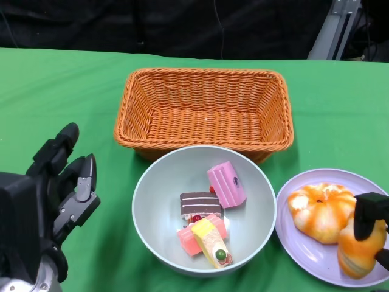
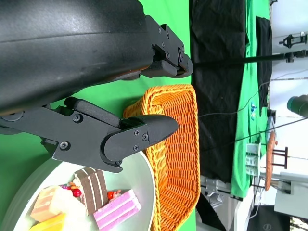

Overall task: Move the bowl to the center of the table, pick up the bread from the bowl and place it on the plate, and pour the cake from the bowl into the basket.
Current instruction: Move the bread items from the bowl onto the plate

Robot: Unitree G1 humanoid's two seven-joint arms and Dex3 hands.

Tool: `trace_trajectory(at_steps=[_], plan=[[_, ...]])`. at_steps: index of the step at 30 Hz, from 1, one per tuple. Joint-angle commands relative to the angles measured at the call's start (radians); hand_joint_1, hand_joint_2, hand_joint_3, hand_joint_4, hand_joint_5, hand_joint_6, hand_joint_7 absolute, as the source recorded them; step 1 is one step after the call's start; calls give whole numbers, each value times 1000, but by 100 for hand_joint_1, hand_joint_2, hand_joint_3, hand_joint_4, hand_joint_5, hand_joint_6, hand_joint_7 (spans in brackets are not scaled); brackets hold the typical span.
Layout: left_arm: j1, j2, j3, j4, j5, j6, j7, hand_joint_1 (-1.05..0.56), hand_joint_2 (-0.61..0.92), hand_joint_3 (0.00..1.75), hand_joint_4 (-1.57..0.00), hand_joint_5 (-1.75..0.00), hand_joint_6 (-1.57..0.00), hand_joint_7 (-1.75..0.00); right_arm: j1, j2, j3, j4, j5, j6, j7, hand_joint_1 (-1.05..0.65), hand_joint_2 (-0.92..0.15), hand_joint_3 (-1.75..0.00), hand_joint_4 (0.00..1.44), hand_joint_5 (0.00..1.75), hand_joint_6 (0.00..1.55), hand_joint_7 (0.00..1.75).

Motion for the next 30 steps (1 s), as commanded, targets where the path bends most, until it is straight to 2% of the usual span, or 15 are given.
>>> trace_trajectory(at_steps=[1, 2, 3, 5, 6, 7, 12, 15, 18, 21, 30], plan=[[11, 7, 3, -25, 0, -3, -1, -45, 92, 73, 0, -49, -30, -1, -41, -31, 37, -3, -13, 70, 105, -24, -74, -40, 67, 139, 84, 30], [11, 8, 2, -27, 3, 0, 2, -44, 92, 73, 0, -49, -30, -1, -49, -33, 45, -7, -14, 82, 120, -27, -79, -27, 64, 120, 83, 16], [11, 9, 0, -28, 8, 1, 5, -44, 92, 73, 0, -51, -30, -1, -57, -37, 53, -14, -16, 94, 140, -32, -86, -15, 64, 83, 78, 7], [11, 7, 0, -29, 10, 3, 7, -44, 92, 74, 0, -54, -31, -1, -68, -42, 66, -28, -21, 121, 178, -39, -91, -9, 65, 37, 66, 1], [11, 8, 1, -29, 8, 4, 6, -44, 92, 74, 0, -54, -31, -1, -76, -45, 71, -33, -22, 127, 189, -40, -91, -9, 64, 32, 65, 1], [10, 8, 2, -29, 6, 8, 5, -44, 92, 74, 0, -54, -30, -1, -82, -47, 75, -39, -20, 132, 198, -46, -92, -10, 57, 22, 55, 0], [6, 16, -3, -35, 11, 28, 3, -43, 92, 74, 0, -46, -27, 0, -89, -52, 77, -49, 6, 114, 185, -60, -92, -11, 38, 7, 33, 0], [6, 17, -3, -37, 13, 32, 3, -43, 92, 74, 0, -44, -27, 0, -89, -54, 77, -48, 10, 112, 183, -61, -92, -11, 35, 6, 31, 0], [3, 9, 2, -34, 3, 32, 4, -42, 92, 75, 0, -44, -26, 0, -77, -48, 65, -88, 43, 114, 195, -68, -92, -11, 20, 1, 19, 0], [3, 8, 0, -36, 6, 33, 8, -43, 92, 75, 0, -41, -26, 0, -61, -44, 55, -142, 52, 129, 201, -72, -92, -11, 11, 0, 13, 0], [1, 11, 4, -25, 1, 27, -1, -45, 92, 74, 0, -34, -25, -1, -22, -51, 7, -321, 71, 212, 301, -73, -92, -15, 7, 0, 9, 0]])
